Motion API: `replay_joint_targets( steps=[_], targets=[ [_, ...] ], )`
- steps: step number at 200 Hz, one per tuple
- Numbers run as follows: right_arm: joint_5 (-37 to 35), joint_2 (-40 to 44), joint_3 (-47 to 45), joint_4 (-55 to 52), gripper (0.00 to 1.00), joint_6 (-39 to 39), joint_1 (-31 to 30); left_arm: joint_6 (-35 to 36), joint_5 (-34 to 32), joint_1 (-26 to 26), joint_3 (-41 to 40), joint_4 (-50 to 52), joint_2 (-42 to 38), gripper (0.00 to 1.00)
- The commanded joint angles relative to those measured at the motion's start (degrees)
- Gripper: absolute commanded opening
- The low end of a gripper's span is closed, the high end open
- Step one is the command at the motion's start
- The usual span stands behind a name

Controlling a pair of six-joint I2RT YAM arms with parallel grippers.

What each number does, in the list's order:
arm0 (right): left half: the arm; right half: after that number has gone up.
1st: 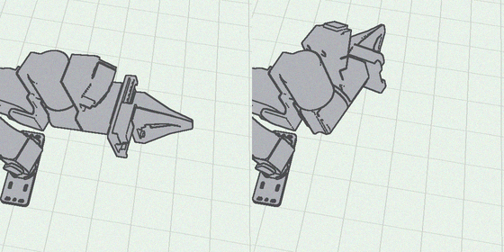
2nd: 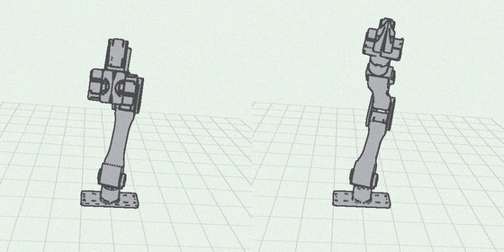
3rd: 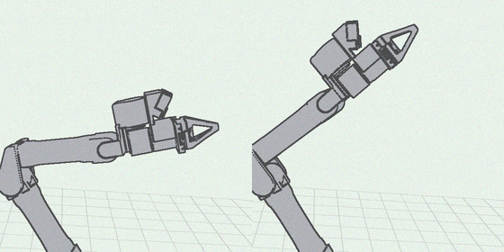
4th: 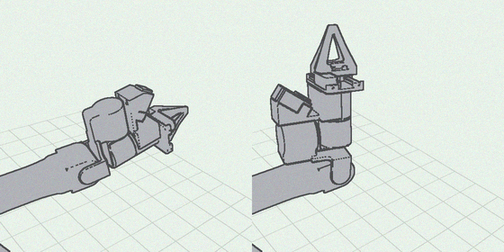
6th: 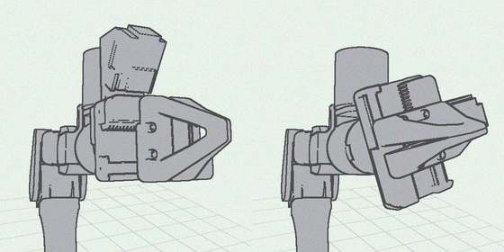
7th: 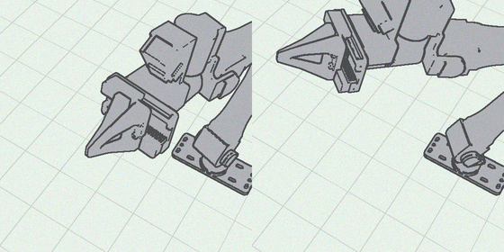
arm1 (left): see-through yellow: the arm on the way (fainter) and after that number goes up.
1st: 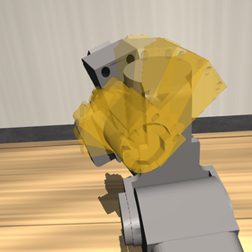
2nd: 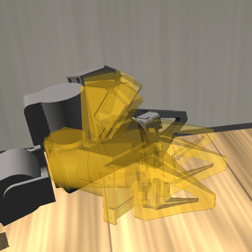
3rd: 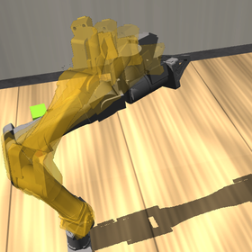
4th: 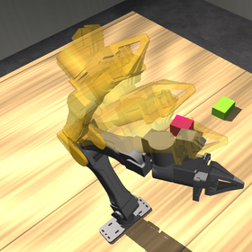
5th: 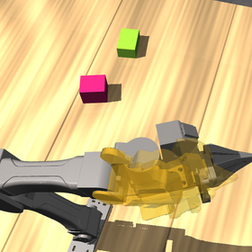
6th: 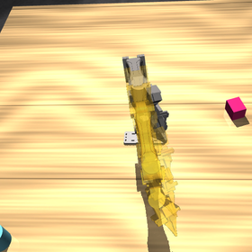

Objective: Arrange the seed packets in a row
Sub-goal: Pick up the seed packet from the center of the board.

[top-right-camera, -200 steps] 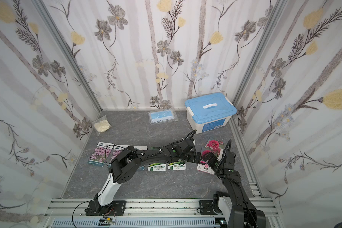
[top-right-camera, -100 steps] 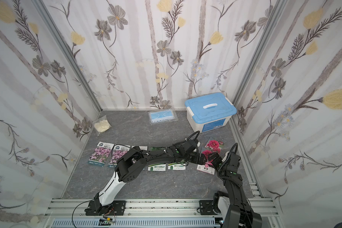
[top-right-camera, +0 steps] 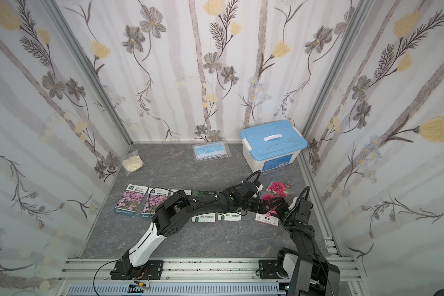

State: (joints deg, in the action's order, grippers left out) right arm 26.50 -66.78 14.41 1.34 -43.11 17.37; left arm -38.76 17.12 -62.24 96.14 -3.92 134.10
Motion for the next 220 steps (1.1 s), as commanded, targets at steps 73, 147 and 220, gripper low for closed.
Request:
replay_joint_targets(
  steps=[73, 147, 220],
  targets=[
    [1.5, -1.6, -2.0, 3.1, 1.00, -1.8, 0.6, -0.4, 2.5, -0.2, -0.3, 1.2, 1.6, 0.73],
    [1.8, -1.8, -2.5, 3.8, 1.00, -1.8, 1.0, 0.0, 2.3, -0.3, -0.6, 1.0, 1.0, 0.33],
    [0.6, 2.8, -1.3, 0.0, 1.00, -0.8, 1.1, 1.1, 1.0, -0.2, 0.1, 2.9, -0.2, 0.00]
  ],
)
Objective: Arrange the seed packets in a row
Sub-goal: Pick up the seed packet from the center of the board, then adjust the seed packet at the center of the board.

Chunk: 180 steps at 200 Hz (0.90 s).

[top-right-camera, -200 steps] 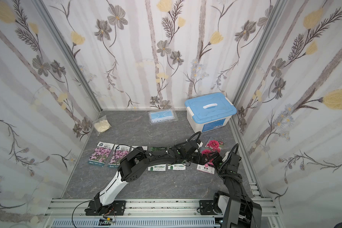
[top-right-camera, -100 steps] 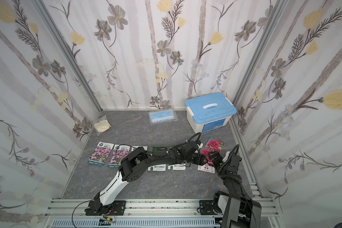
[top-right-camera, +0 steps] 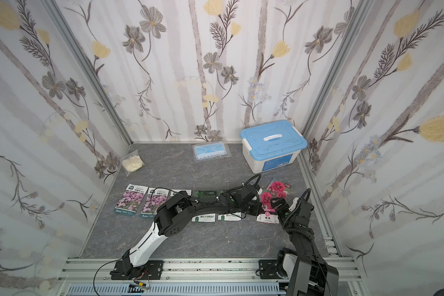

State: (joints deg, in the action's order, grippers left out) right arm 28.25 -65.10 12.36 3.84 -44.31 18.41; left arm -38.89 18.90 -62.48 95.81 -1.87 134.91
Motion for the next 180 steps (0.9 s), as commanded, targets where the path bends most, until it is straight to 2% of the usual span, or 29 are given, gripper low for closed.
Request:
replay_joint_targets(
  steps=[1, 78, 123, 180],
  targets=[
    [-1.2, 1.2, 0.7, -2.6, 1.00, 0.4, 0.0, 1.3, -0.8, 0.0, 0.4, 0.9, -1.0, 0.00],
    [-3.1, 9.9, 7.1, -12.0, 0.99, 3.8, 0.0, 1.1, -2.7, 1.4, -5.3, 3.4, -7.7, 0.00],
    [-2.3, 9.3, 8.5, -12.6, 0.99, 4.9, -0.1, 0.4, -3.2, 2.5, -11.5, 1.6, -10.5, 0.00],
    [-1.9, 8.2, 8.5, -11.8, 1.00, 5.1, -1.0, -1.2, -3.9, 3.1, -12.1, 1.6, -9.2, 0.00]
  ],
)
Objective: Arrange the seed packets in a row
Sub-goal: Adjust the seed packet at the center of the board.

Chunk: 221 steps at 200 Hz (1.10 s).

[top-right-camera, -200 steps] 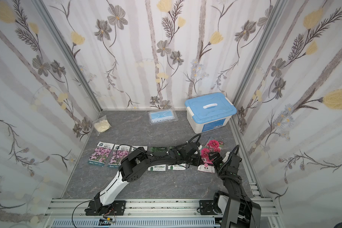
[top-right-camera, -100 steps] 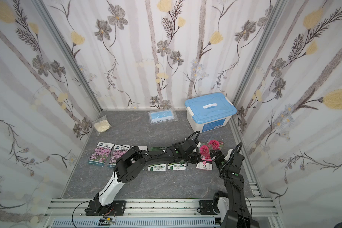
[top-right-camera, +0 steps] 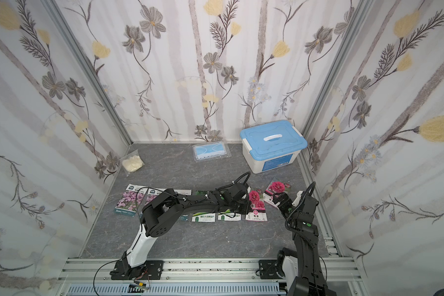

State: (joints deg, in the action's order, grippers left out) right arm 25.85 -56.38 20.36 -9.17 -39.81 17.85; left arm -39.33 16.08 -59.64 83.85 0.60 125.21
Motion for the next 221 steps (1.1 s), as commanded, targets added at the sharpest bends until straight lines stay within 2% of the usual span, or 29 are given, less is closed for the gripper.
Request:
replay_joint_targets(
  steps=[1, 71, 115, 221],
  targets=[
    [0.5, -0.5, 0.5, 1.2, 1.00, 0.6, -0.4, -0.8, -1.0, 0.2, -0.2, -0.9, 0.6, 0.00],
    [0.5, -3.1, 1.0, 3.6, 1.00, 0.2, -2.3, -1.1, 0.0, 0.3, 2.7, 0.6, 3.9, 0.01],
    [1.0, -10.2, 2.6, 8.3, 0.99, -0.4, -3.2, -1.4, 0.7, 0.2, 5.0, 0.7, 5.5, 0.01],
    [0.5, -28.4, 8.8, 16.9, 1.00, -1.5, -6.7, -0.3, -0.4, 0.5, -0.2, -0.8, -3.8, 0.01]
  ],
)
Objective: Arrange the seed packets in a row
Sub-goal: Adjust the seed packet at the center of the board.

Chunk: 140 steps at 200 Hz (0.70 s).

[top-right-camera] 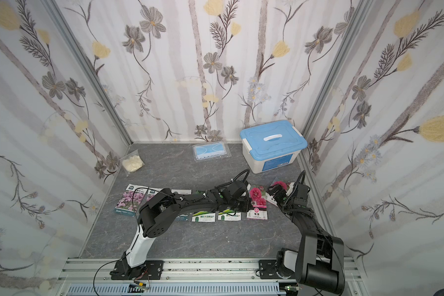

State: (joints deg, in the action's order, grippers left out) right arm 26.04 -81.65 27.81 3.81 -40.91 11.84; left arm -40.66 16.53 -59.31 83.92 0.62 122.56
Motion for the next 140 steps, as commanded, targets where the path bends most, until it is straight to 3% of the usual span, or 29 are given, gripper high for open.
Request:
replay_joint_targets(
  steps=[1, 42, 88, 118, 140],
  targets=[
    [0.3, -3.3, 1.4, 4.0, 1.00, -0.4, -0.7, 1.1, -0.8, 0.2, -0.2, -0.9, -1.2, 0.01],
    [-2.9, -6.6, 2.0, 2.7, 1.00, -0.3, -0.8, 1.2, -0.9, 0.8, -1.6, -0.7, -1.6, 0.01],
    [-11.4, -1.3, 1.1, -3.5, 1.00, 1.3, 1.3, 0.9, -1.2, 1.7, -1.4, 0.8, -1.3, 0.00],
    [-13.5, 0.2, 1.6, -7.1, 1.00, 3.1, 4.5, 0.9, -0.9, 2.0, -1.0, 1.4, -0.8, 0.00],
    [-11.1, 1.2, 1.2, -7.0, 1.00, 4.2, 5.6, 0.9, -0.3, 2.0, -1.1, 1.3, 0.3, 0.00]
  ],
)
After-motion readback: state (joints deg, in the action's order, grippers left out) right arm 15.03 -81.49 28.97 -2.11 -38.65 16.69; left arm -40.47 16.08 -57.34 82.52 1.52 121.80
